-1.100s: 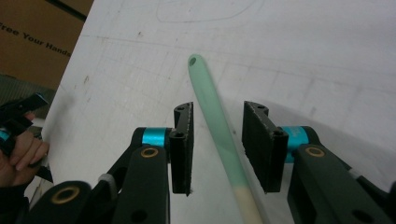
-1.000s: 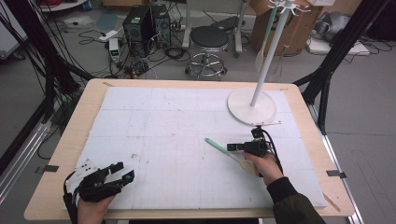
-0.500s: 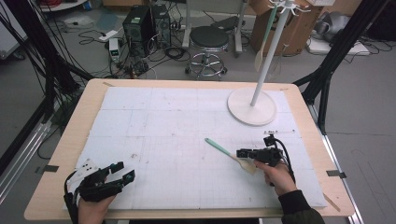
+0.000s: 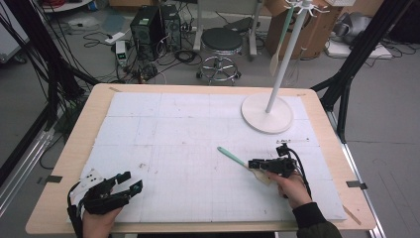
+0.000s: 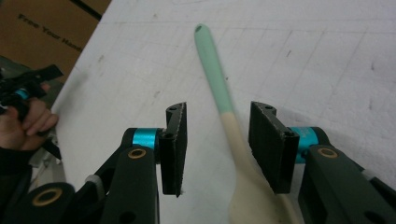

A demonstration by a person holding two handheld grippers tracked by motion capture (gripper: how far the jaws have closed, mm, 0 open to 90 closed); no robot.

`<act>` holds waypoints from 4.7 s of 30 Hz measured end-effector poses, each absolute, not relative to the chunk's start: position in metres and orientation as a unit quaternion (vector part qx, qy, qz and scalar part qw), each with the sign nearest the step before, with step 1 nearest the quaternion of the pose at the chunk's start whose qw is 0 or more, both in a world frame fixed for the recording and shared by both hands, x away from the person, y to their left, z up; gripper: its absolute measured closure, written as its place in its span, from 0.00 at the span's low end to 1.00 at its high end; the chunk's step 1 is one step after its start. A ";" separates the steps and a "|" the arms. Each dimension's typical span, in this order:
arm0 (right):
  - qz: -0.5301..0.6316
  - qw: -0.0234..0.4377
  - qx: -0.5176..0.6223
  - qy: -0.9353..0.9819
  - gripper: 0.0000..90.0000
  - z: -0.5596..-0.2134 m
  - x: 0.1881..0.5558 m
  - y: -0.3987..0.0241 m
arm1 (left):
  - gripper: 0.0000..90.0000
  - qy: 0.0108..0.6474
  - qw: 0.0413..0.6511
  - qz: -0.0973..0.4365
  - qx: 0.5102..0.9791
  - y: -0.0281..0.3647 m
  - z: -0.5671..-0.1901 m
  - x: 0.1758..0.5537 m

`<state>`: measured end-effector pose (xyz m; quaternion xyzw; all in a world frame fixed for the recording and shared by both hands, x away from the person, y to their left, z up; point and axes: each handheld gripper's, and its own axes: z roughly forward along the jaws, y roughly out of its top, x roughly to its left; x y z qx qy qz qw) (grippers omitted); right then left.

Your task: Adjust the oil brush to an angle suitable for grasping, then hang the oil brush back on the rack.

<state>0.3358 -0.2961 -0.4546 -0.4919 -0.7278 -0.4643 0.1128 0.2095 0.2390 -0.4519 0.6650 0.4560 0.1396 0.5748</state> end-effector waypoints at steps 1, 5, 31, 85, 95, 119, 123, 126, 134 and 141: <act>-0.461 0.116 -0.495 -0.728 0.63 -0.455 0.336 -0.294 | 0.38 0.455 0.575 0.139 0.666 0.239 -0.452 0.210; -0.450 0.110 -0.491 -0.737 0.67 -0.459 0.337 -0.290 | 0.38 0.454 0.576 0.138 0.665 0.239 -0.452 0.210; -0.414 0.025 -0.468 -0.780 0.88 -0.456 0.331 -0.275 | 0.38 0.444 0.572 0.141 0.675 0.229 -0.450 0.218; -0.571 0.047 -0.484 -0.662 0.93 -0.426 0.336 -0.313 | 0.38 0.447 0.579 0.137 0.668 0.233 -0.451 0.216; -0.618 0.035 -0.485 -0.618 0.93 -0.406 0.340 -0.325 | 0.38 0.449 0.578 0.136 0.667 0.234 -0.451 0.216; -0.684 -0.012 -0.451 -0.573 0.93 -0.353 0.339 -0.338 | 0.38 0.447 0.579 0.135 0.669 0.234 -0.451 0.216; -0.699 -0.032 -0.439 -0.564 0.94 -0.343 0.335 -0.342 | 0.38 0.448 0.579 0.136 0.668 0.234 -0.451 0.216; -0.709 -0.045 -0.434 -0.554 0.94 -0.335 0.334 -0.345 | 0.38 0.448 0.579 0.136 0.668 0.234 -0.451 0.216; -0.725 -0.069 -0.426 -0.537 0.94 -0.317 0.336 -0.350 | 0.38 0.448 0.578 0.135 0.668 0.234 -0.451 0.216; -0.741 -0.087 -0.416 -0.520 0.94 -0.305 0.336 -0.354 | 0.38 0.448 0.581 0.134 0.667 0.234 -0.451 0.216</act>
